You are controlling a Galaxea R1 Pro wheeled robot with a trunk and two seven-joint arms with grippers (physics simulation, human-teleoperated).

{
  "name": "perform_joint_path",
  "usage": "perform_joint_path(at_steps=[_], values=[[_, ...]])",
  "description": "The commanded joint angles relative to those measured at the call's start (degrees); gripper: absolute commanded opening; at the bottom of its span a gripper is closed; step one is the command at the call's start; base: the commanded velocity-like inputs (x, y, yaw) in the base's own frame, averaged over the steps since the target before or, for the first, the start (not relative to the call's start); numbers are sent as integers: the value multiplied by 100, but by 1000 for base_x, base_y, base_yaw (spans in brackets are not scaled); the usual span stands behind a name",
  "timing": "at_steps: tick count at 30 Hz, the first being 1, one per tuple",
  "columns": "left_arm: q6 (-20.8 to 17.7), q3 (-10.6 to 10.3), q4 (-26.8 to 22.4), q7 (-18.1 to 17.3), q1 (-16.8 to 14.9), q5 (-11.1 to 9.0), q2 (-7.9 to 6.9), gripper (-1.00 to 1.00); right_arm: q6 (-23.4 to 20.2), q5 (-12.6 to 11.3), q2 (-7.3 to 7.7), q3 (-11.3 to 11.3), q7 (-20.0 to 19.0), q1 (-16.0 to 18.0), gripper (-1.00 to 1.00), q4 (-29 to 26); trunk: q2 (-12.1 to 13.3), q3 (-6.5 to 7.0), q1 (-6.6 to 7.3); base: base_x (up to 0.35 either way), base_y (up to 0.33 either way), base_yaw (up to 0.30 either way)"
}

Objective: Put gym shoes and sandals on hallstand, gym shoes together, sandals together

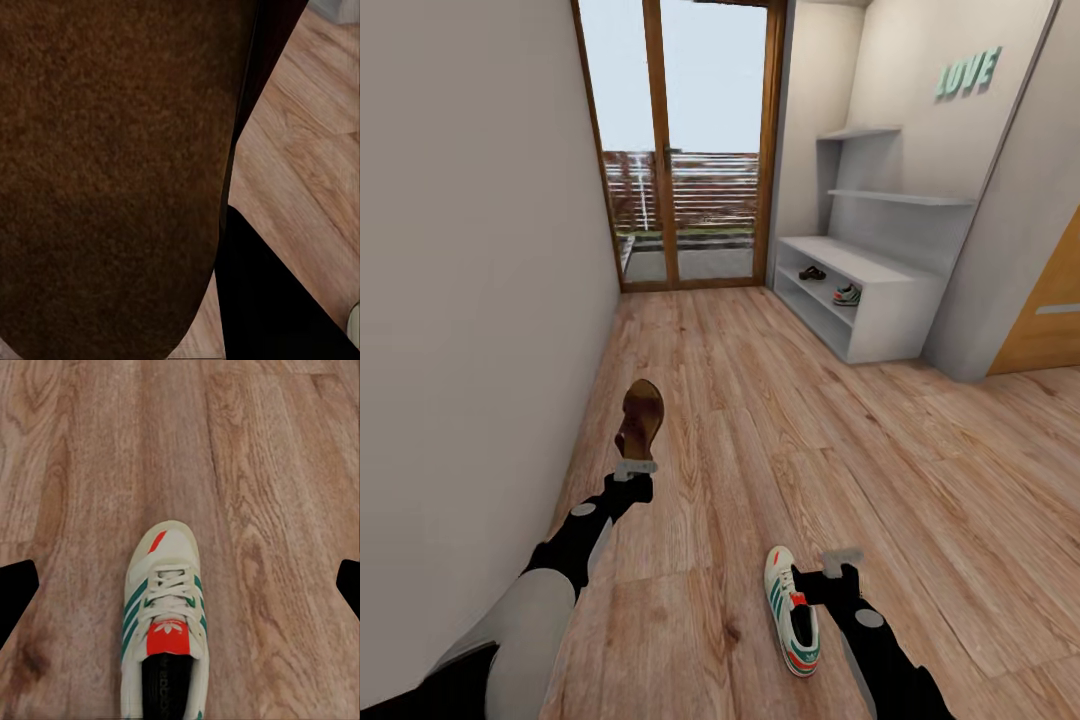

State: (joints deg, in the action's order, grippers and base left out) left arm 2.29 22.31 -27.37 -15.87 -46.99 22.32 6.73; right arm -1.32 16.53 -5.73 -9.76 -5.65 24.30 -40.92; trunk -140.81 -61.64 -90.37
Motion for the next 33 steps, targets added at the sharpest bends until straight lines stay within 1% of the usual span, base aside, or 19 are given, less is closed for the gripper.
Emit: perform_joint_path(at_steps=[1, 3, 4, 7, 12, 21, 27, 33], values=[[29, 25, -3, -37, 1, 79, 6, -100, -20, 59, -13, -25, -55, 4, 100, -7, -2, -5, 1, 0, 0, 0], [28, -70, -4, -35, 12, 79, 5, -100, -32, 54, -14, 5, -57, 9, 100, -11, -2, -5, 1, 0, 0, 0], [27, -179, -5, -31, 17, 80, 4, -100, -43, 49, -15, 16, -54, 11, 100, -14, -2, -5, 1, 0, 0, 0], [24, -306, -5, -23, 21, 80, 8, -100, -50, 49, -15, 18, -48, 12, 100, -13, -2, -5, 1, 0, 0, -15], [4, -447, -5, -21, 22, 74, 15, -100, -53, 51, -9, 11, -41, 13, 100, -43, -2, -5, 1, 0, 0, -27], [-33, -476, -12, -27, 2, 79, 15, -100, -61, 47, -13, 19, -26, 13, 100, -27, -2, -5, 1, 0, 0, -3], [-54, -477, -61, -30, -2, 70, 26, -100, -54, 37, -15, 22, -31, 13, 100, 0, -243, -116, -131, 0, 0, 0], [-64, -483, -80, -30, -43, 60, 44, -100, -52, 39, -15, 21, -38, 13, 100, 8, -251, -286, -146, 0, 0, 0]])
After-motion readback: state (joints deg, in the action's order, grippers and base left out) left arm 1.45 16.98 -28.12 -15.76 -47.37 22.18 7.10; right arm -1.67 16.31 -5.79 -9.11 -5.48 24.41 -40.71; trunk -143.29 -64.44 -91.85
